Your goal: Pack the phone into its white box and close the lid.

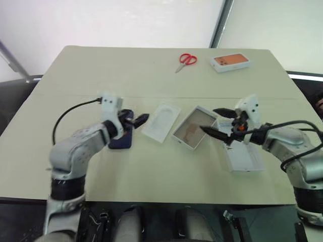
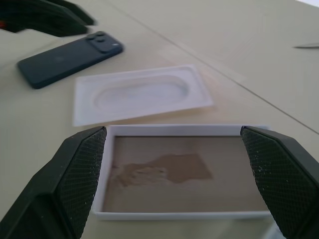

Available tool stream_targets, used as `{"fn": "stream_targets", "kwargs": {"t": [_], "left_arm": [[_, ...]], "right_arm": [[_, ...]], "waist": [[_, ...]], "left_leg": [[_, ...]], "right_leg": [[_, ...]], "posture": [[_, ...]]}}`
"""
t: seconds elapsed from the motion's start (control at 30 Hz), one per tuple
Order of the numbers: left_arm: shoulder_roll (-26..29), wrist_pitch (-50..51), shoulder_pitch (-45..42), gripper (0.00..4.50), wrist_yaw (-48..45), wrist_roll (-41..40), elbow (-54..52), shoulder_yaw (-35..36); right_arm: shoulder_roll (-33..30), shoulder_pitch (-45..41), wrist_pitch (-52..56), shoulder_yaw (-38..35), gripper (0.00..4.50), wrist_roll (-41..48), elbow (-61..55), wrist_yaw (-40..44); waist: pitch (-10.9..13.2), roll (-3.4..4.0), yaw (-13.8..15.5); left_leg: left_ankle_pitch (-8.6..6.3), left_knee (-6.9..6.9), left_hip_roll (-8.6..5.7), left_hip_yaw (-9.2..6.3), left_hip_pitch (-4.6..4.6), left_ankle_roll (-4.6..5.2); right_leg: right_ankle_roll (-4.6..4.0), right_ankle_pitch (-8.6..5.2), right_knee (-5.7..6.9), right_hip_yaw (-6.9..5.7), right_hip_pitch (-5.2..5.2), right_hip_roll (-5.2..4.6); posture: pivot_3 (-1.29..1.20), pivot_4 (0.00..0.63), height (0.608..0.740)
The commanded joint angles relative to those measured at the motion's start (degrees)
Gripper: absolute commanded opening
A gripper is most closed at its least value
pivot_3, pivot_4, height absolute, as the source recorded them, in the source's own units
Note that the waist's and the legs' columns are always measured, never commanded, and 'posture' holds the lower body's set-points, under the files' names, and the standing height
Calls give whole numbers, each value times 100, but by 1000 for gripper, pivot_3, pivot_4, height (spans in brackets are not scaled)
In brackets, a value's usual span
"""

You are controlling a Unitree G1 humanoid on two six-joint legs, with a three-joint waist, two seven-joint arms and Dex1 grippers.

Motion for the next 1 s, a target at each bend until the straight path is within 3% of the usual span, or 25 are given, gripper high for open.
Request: {"fn": "stream_targets", "kwargs": {"t": [0.03,0.2,0.5,0.6,0.83,1.0], "left_arm": [[-232,485,-517,4457,271,111,543,-35],[-556,942,-1128,4457,346,133,1240,1],[-571,1395,-1496,4457,130,385,1908,-278],[-611,1434,-1537,3604,117,419,2027,-169],[-625,1470,-1518,25,217,474,2015,202],[-617,748,-1410,25,254,567,1636,418]], "right_arm": [[-6,-62,24,149,4500,132,-485,70],[-66,65,95,305,4500,196,-822,110],[-124,345,48,351,4500,86,-1054,73],[-105,359,11,370,4500,44,-1036,42],[-34,366,-106,489,4500,-71,-962,13],[-28,357,-141,508,4500,-60,-944,8]], "waist": [[0,0,-4],[1,-2,10],[1,-2,10],[1,-2,13],[1,-3,10],[1,-3,2]], "left_leg": [[0,0,0,0,0,0],[1,1,0,-1,-1,-2],[2,9,-2,-3,-4,-3],[2,12,-2,-3,-4,-3],[2,14,-2,-3,-5,-3],[2,16,-1,-3,-4,-3]], "right_leg": [[0,0,0,0,0,0],[0,0,0,-1,-1,0],[1,0,3,-2,-1,0],[1,-1,3,-2,-1,0],[1,-1,5,-2,-1,0],[1,-1,6,-1,0,0]], "posture": [[0,150,728],[0,150,728],[0,150,728],[0,150,728],[0,150,728],[0,150,728]]}}
